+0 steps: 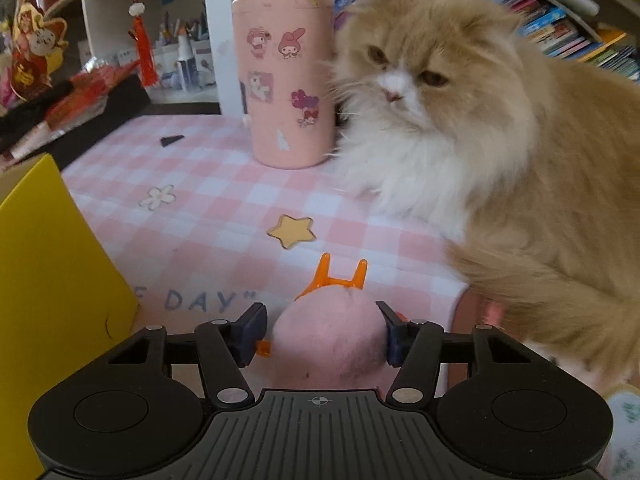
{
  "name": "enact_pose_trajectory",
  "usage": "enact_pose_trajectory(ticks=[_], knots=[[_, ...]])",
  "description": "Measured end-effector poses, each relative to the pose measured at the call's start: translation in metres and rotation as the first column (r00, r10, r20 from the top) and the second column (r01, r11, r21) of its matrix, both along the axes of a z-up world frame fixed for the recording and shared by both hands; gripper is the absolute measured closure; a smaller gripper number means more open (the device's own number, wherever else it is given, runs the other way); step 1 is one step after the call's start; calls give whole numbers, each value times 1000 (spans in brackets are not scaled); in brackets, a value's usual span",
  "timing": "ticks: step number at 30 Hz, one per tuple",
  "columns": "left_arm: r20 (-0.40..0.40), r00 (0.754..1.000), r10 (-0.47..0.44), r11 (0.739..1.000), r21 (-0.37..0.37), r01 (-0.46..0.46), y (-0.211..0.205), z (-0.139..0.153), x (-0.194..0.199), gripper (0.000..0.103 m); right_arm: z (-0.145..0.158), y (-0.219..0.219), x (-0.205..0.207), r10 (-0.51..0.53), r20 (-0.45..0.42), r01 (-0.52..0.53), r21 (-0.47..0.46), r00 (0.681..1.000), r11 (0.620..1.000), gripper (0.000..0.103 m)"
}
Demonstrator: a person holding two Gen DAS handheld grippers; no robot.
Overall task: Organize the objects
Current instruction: 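Grasp pink plush pig with left tool while right tool grasps yellow tape roll, then carry plush pig in left tool while right tool carries tape roll over yellow box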
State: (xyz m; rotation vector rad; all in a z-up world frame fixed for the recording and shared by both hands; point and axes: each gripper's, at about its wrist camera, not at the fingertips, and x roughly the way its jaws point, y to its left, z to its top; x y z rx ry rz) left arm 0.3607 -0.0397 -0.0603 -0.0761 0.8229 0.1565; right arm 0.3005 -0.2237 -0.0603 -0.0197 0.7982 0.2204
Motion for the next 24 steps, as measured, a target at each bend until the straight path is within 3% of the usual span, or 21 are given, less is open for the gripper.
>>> enact_pose_trajectory(ticks=[13, 24], knots=[[91, 991, -94, 975, -192, 110, 3, 37, -94, 46, 30, -8, -47, -65, 36, 64, 9, 997, 998, 16], [109, 978, -180, 964, -178, 198, 27, 53, -196, 46, 42, 5, -121, -83, 23, 83, -34, 996, 996, 16]])
